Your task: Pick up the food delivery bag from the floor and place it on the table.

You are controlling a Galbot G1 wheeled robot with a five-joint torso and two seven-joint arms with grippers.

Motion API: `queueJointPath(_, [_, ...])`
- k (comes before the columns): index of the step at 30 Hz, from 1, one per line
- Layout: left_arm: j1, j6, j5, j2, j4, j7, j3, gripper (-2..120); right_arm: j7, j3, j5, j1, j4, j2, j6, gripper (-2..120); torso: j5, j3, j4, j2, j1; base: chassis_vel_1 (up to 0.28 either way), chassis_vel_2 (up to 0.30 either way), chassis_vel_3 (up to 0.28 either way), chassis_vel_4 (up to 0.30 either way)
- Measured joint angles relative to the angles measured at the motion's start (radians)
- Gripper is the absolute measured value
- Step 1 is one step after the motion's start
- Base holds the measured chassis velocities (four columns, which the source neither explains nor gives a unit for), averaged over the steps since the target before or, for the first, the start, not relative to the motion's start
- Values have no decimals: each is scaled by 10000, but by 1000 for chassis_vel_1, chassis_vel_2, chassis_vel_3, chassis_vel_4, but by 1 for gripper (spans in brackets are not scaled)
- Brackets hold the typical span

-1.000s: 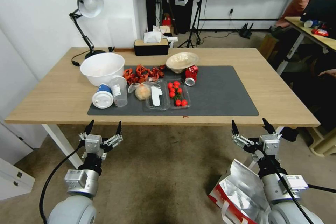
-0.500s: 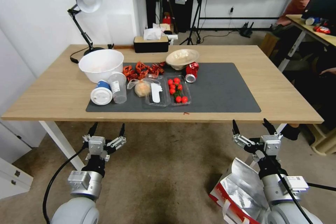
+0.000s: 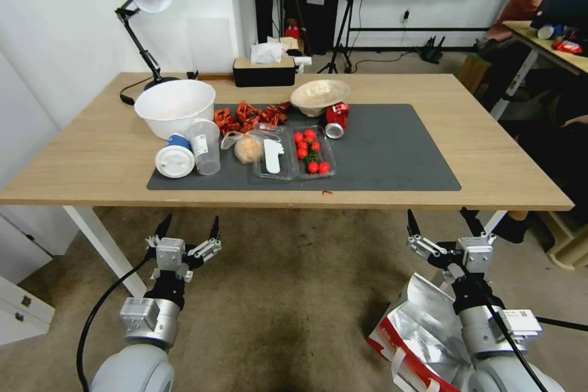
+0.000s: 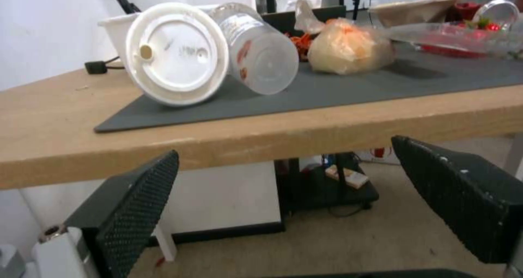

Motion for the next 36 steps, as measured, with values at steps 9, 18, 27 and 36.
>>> queueJointPath(9, [-65,11,-7,19,61,18,10,97,-33,5,4,9,-69,65,18,100,0,-267,0,-451,-182,0,0,0,0])
queueJointPath(18, [-87,4,-25,-9,50,18,24,97,-127,42,72,88,-74,82,0,100,0,-500,0,-863,-363,0,0,0,0])
queueJointPath(27, [-147,-17,-47,-37,70,-3,0,97,-172,70,160,115,-104,70,-12,100,1,-750,0,-1288,-538,0,0,0,0])
queueJointPath(36, [-199,-19,-63,-38,93,-1,-37,97,-192,26,115,71,-104,81,-2,100,0,-962,0,-1654,-688,0,0,0,0])
